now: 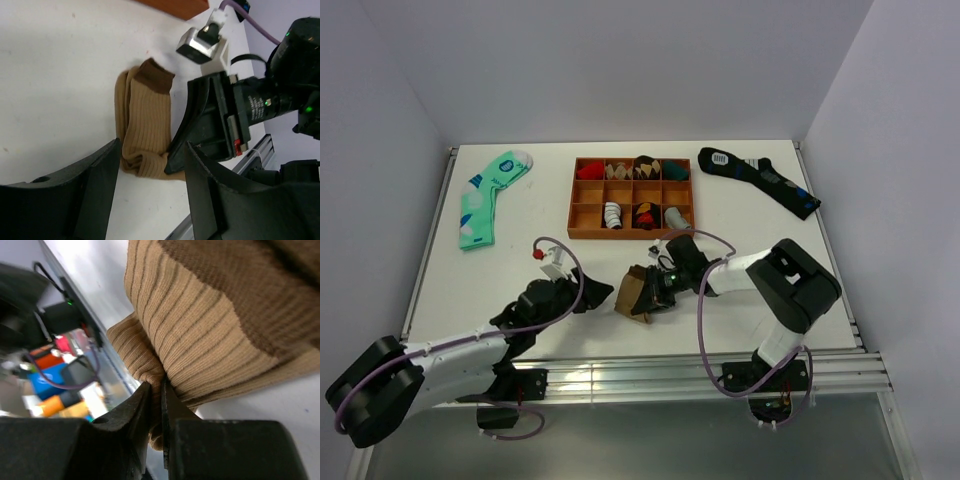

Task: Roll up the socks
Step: Roll the sock at the center of the board.

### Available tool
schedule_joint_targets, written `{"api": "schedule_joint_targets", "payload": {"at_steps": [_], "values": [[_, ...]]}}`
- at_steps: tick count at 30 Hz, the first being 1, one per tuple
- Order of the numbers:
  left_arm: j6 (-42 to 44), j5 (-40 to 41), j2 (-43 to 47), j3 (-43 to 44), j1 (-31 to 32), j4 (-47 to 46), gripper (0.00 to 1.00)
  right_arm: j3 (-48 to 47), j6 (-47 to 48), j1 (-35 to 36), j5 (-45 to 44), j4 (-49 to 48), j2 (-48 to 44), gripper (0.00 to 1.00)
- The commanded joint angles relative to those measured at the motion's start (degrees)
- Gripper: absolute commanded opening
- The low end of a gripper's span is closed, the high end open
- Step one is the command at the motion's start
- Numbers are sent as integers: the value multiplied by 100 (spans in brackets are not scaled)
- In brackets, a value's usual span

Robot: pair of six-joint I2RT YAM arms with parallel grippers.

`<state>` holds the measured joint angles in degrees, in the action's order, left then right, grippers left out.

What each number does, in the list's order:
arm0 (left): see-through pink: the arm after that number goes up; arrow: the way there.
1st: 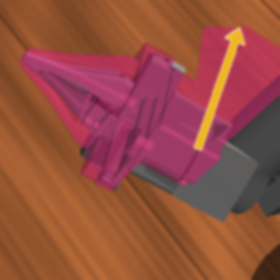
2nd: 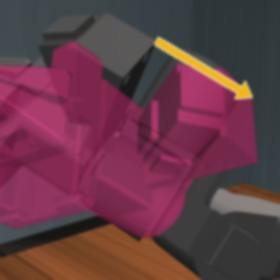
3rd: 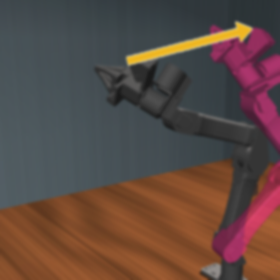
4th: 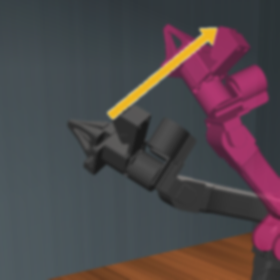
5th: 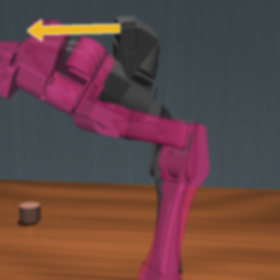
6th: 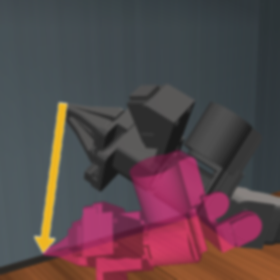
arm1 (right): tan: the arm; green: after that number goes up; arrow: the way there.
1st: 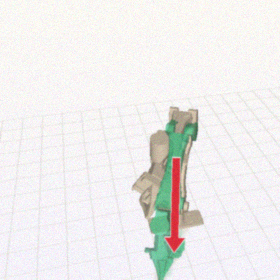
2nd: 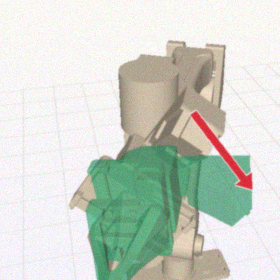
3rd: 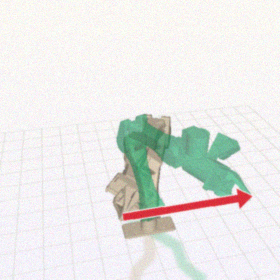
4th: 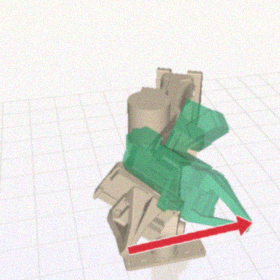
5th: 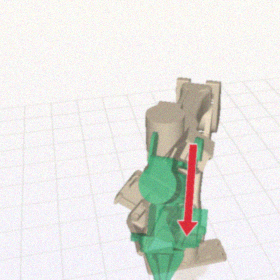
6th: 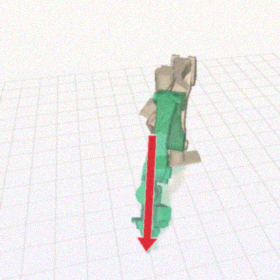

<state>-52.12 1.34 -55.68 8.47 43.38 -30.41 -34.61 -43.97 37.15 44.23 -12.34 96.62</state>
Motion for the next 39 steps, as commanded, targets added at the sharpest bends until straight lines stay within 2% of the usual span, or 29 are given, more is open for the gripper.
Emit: {"api": "schedule_joint_targets", "payload": {"at_steps": [1, 6, 9, 15, 21, 26, 31, 39], "values": [[-842, 821, -188, -179, 416, -509, 59, -108, -577, -111, 323, -119, -90, 13], [-1573, 2323, -268, -232, 1673, -255, 58, 68, -1280, -190, 358, -866, -47, 13], [-1547, 2624, -399, -31, 2025, -27, 58, 60, -1501, -225, 350, -1007, 102, 11], [-1774, 2967, -400, 128, 2114, 622, 58, 323, -1720, -313, 262, -1297, 340, 9], [-1714, 2951, -583, 374, 2114, 844, 58, 701, -2185, -366, 113, -1859, 446, 7], [-1574, 2810, -742, 366, 2122, 529, 57, 754, -2379, -366, -2, -1921, 428, 7], [-1424, 2678, -944, 524, 2122, 607, 55, 789, -2758, -410, 25, -2036, 437, 4], [-2136, 2722, -1243, 638, 2149, 879, 52, 736, -2872, -410, -98, -1825, 252, 3]]}}
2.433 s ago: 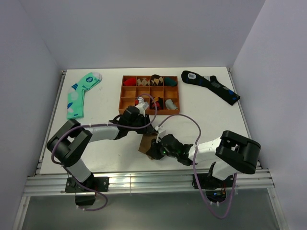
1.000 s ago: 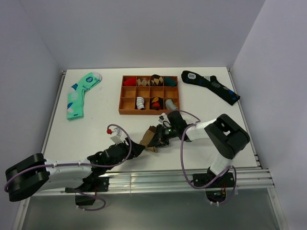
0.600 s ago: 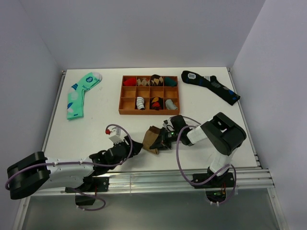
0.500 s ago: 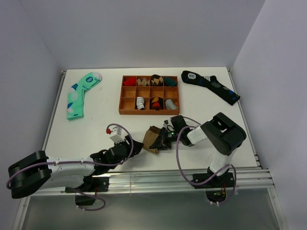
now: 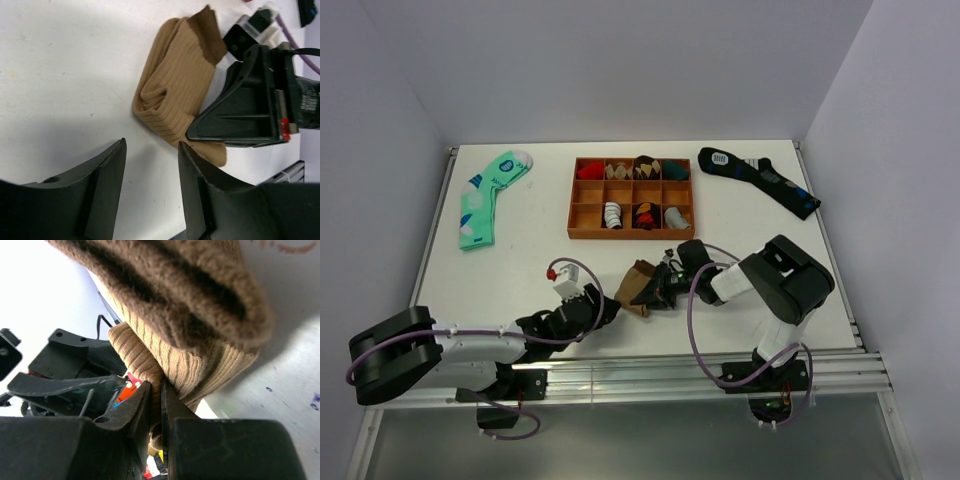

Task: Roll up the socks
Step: Roll the sock at the center of the board.

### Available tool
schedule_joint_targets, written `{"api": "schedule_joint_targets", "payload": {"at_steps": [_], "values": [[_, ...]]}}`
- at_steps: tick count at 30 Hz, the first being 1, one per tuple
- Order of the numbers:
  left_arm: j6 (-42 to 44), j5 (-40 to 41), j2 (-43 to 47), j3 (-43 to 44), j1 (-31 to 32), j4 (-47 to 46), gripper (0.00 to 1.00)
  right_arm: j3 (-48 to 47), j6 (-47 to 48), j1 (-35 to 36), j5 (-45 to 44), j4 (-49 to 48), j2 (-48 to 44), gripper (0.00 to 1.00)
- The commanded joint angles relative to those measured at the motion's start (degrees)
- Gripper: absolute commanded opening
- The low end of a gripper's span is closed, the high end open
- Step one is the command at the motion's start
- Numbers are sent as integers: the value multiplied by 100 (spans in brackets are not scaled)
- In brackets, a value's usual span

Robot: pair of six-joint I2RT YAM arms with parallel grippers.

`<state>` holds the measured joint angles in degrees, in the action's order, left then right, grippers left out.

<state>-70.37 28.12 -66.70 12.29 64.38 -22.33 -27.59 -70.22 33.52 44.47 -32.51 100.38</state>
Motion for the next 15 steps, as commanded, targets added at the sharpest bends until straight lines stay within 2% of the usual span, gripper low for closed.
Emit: {"api": "schedule_joint_targets", "payload": {"at_steps": [1, 8, 15], "values": [[-407, 71, -185, 317, 48, 166, 51, 26, -247, -47, -140, 210, -167, 3], [-610, 194, -537, 765, 75, 510, 50, -44, -195, -47, -246, 473, -282, 3], [-890, 317, -748, 1056, 66, 993, 48, 79, -405, -47, -228, 158, -203, 2]]}}
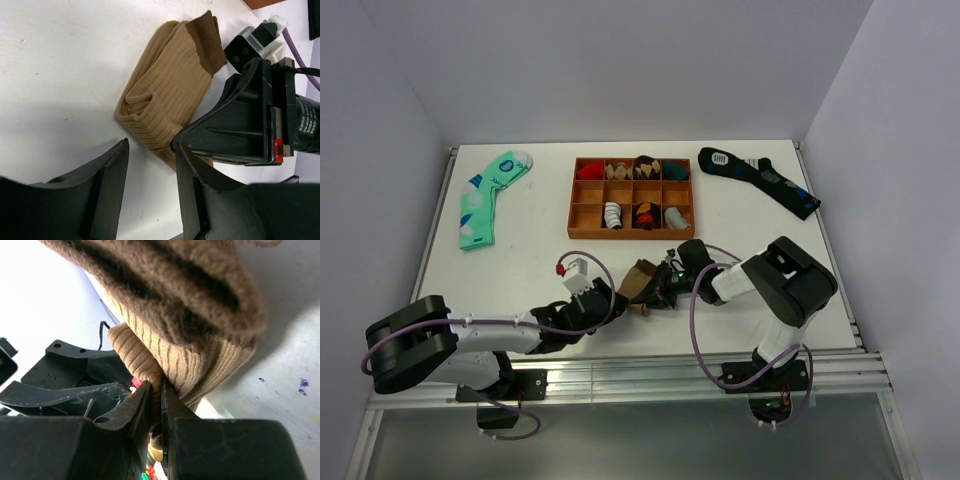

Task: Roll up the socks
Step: Roll the sock at the center of the board.

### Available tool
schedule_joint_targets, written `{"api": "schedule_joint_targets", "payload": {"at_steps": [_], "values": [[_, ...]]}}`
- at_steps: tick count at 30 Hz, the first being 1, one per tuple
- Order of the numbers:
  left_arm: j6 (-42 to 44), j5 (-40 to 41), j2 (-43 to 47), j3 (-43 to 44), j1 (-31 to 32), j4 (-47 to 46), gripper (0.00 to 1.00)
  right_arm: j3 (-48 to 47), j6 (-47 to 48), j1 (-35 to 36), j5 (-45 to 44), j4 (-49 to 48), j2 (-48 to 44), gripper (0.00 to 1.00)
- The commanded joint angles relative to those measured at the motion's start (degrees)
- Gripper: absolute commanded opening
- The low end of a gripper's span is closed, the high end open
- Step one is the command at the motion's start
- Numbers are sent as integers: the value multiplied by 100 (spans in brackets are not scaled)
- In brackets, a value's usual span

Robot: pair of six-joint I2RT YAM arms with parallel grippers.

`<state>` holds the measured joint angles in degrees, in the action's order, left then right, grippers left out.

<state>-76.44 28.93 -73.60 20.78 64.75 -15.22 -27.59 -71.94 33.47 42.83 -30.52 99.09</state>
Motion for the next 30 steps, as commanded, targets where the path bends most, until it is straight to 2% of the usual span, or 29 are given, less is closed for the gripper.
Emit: {"api": "schedule_joint_targets", "payload": {"at_steps": [1, 6, 14, 25, 30], "values": [[-318, 236, -49, 190, 37, 248, 48, 87, -241, -43, -73, -68, -65, 2], [-976, 122, 215, -284, 29, -24, 52, 228, -443, -43, -126, -462, 14, 1], [-1504, 104, -145, -74, 20, 239, 55, 465, -681, -43, -222, -920, 23, 1], [-1523, 386, 21, 49, -68, 590, 56, 615, -777, -43, -231, -1140, 14, 0], [-1330, 245, -14, 15, -305, 337, 56, 667, -769, -43, -205, -1210, 32, 0]]}}
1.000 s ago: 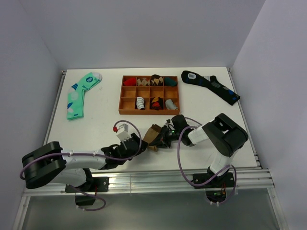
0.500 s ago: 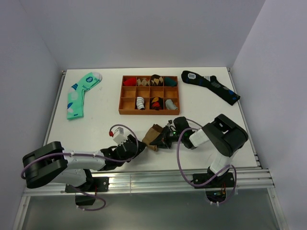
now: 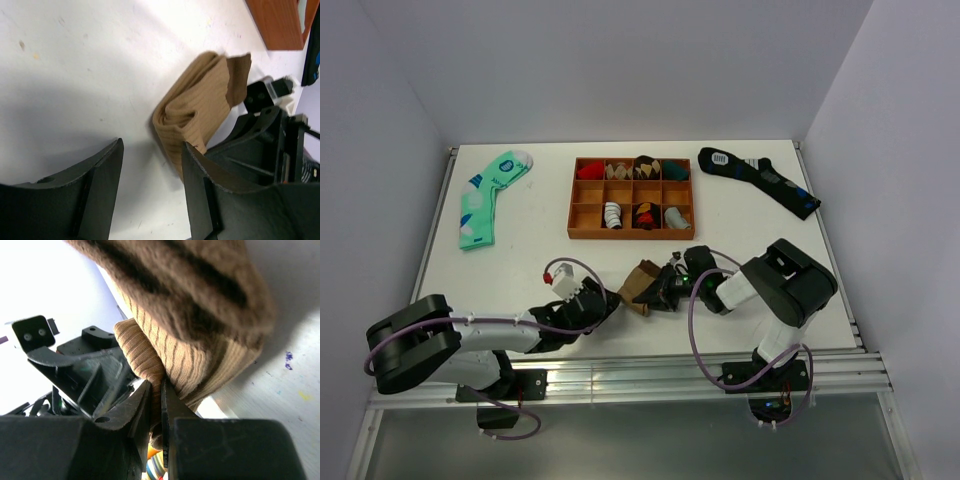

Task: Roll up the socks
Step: Roll the sock at the center of the board.

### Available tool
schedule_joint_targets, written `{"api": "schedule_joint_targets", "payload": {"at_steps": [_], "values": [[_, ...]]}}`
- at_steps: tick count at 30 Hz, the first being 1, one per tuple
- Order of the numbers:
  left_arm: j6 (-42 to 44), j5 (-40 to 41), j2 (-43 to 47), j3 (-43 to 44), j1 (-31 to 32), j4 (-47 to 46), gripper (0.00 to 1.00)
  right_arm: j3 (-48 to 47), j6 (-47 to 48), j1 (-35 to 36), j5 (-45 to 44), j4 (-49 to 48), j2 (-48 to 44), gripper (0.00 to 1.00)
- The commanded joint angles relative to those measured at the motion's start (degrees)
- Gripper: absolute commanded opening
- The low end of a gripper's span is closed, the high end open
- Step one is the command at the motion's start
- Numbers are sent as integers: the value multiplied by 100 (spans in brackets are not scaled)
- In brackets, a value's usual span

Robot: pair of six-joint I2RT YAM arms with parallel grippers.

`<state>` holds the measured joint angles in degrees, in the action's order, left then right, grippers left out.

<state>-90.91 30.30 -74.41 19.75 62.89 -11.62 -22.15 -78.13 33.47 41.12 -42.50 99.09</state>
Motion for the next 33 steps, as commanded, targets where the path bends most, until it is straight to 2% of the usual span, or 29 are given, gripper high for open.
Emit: {"api": "schedule_joint_targets", "payload": {"at_steps": [1, 10, 15, 19, 23, 29, 33], "values": [[135, 116, 85, 117, -137, -77, 56, 141, -141, -43, -34, -4, 40, 0], [706, 54, 76, 319, -199, -244, 56, 106, 61, -43, -96, 268, -12, 0], [1593, 28, 216, 267, -207, -612, 58, 27, 280, -43, 18, 575, 14, 0], [2445, -585, 725, -278, -470, -1393, 58, -201, 605, -130, 281, 980, 128, 0], [3244, -1279, 1086, -586, -857, -1799, 58, -596, 1211, -200, 282, 2092, 181, 0], [3888, -1545, 1008, -305, -884, -1501, 58, -1256, 2247, -333, 344, 3473, 278, 0], [4151, -1720, 911, -270, -884, -1563, 59, -1493, 2556, -517, 414, 3959, 269, 0]]}}
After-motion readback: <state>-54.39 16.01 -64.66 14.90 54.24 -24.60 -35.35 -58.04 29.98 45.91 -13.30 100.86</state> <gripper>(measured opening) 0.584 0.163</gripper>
